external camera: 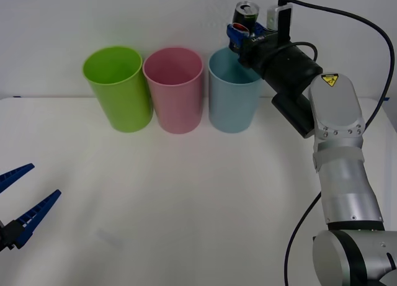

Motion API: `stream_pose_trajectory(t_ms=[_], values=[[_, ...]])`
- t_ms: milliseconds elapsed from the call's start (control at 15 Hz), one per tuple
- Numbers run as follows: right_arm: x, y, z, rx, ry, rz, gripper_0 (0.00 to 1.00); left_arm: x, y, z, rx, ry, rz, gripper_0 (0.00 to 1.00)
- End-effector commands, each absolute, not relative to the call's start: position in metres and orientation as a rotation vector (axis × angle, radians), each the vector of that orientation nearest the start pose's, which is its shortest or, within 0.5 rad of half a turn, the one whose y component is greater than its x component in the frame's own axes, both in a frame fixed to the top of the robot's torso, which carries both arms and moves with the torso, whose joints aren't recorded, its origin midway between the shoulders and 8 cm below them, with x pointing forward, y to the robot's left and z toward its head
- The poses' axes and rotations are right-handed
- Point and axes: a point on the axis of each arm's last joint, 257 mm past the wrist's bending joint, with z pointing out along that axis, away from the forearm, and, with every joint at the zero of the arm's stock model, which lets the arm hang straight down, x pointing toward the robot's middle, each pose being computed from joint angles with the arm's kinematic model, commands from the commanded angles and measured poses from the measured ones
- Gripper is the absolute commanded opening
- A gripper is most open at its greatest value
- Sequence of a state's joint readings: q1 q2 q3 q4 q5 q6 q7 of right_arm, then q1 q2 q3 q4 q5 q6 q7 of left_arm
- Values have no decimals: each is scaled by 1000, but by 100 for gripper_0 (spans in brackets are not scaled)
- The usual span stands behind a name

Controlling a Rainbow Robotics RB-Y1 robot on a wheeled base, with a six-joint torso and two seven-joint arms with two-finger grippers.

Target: Grasp the object on the table and drop it into the matching bin: aluminum can to the light blue bin, PET bottle to the pink bin.

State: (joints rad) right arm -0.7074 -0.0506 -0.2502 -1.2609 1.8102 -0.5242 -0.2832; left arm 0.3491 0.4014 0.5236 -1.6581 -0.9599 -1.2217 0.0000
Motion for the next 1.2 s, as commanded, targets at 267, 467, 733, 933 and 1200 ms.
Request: stream_pose_trajectory(t_ms=[267,467,733,933,1200], values=[[663,-94,-6,-409,1313,375,100,342,330,-169,465,1441,-567,100],[650,-104,-8,-418,1299,365,100,342,330,-169,465,1441,-567,100],[619,-114,-21,-482,1292,397,100,342,330,-169,465,1441,-567,100],[593,-123,-31,-541,1286,439,100,342,330,-169,465,1441,-567,100],[555,-136,-48,-585,1289,472,100,342,330,-169,465,1441,-567,100]])
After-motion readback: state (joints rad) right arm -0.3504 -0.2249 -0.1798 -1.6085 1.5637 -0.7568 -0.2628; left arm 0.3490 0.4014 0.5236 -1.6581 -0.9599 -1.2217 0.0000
